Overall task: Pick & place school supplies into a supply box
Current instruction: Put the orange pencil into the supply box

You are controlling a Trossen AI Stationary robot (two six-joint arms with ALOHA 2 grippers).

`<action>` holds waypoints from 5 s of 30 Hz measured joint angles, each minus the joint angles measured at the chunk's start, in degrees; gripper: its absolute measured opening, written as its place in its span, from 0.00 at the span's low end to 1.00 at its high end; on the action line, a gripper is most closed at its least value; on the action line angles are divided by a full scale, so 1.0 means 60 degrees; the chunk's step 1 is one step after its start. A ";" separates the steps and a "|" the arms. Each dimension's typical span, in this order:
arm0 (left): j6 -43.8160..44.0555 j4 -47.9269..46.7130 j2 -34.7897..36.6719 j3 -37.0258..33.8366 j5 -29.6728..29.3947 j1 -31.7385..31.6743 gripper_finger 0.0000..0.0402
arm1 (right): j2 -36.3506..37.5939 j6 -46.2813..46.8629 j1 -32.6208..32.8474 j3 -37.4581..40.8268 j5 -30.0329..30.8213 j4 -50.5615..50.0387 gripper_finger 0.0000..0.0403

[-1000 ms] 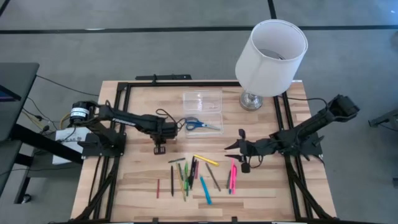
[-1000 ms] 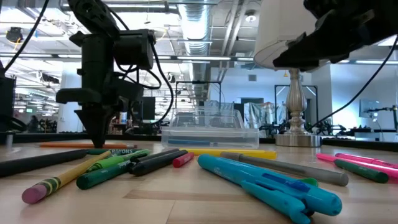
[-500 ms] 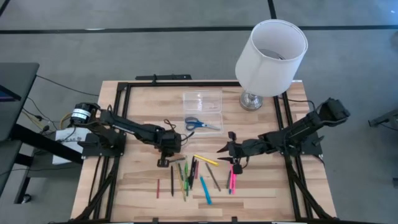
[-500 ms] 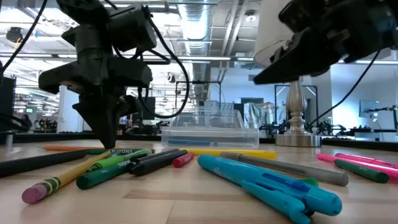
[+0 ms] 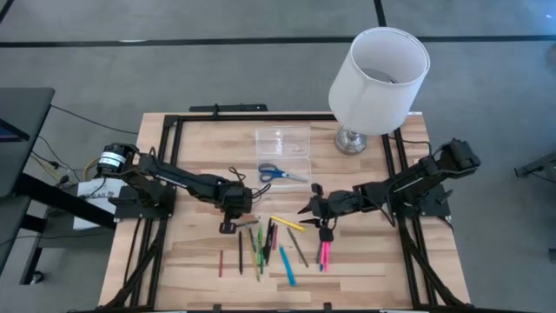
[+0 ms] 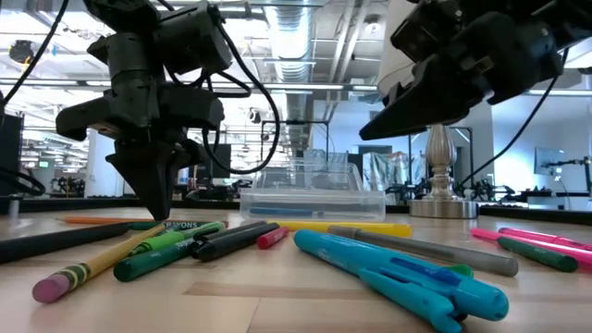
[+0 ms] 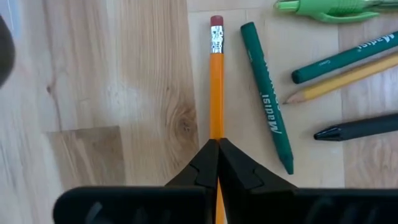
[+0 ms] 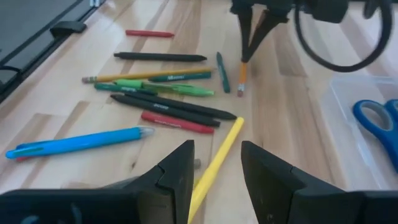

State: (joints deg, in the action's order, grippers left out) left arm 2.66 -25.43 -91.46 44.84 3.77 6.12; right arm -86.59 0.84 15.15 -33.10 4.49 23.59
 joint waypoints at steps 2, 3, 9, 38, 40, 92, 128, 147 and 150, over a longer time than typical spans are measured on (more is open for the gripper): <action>0.0042 -0.0008 0.0000 0.0000 -0.0034 -0.0006 0.01 | 0.0000 -0.0111 0.0018 0.0000 -0.0015 0.0005 0.31; 0.0089 -0.0015 0.0000 0.0000 -0.0098 -0.0006 0.02 | 0.0000 -0.0143 0.0028 0.0000 -0.0015 -0.0002 0.31; 0.0341 -0.0193 -0.0033 -0.0033 -0.0347 -0.0021 0.13 | 0.0000 -0.0143 0.0030 0.0000 -0.0015 0.0004 0.31; 0.2469 -0.1496 0.0019 -0.0145 -0.1310 0.0821 0.25 | 0.0006 -0.0143 0.0030 0.0011 -0.0011 -0.0167 0.31; 0.2701 -0.1324 0.0025 -0.0338 -0.1403 0.0961 0.25 | 0.0007 -0.0143 0.0030 0.0011 -0.0011 -0.0167 0.31; 0.2345 0.0229 0.0696 -0.0929 -0.2212 0.1185 0.00 | 0.0011 -0.0143 0.0026 0.0011 -0.0005 -0.0150 0.31; 0.3039 0.1103 0.0725 -0.1577 -0.1192 0.1225 0.23 | 0.0011 -0.0143 0.0015 0.0011 -0.0004 -0.0156 0.31; 0.2884 0.1144 0.0729 -0.1588 -0.1712 0.1229 0.02 | 0.0011 -0.0146 0.0015 0.0011 -0.0004 -0.0154 0.31; 0.2732 0.1155 0.0729 -0.1588 -0.1938 0.1297 0.01 | 0.0011 -0.0145 0.0015 0.0011 -0.0004 -0.0156 0.31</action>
State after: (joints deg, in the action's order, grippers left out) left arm 19.05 -18.50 -87.09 35.31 -7.86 13.91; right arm -86.52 -0.02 15.25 -33.04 4.47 22.65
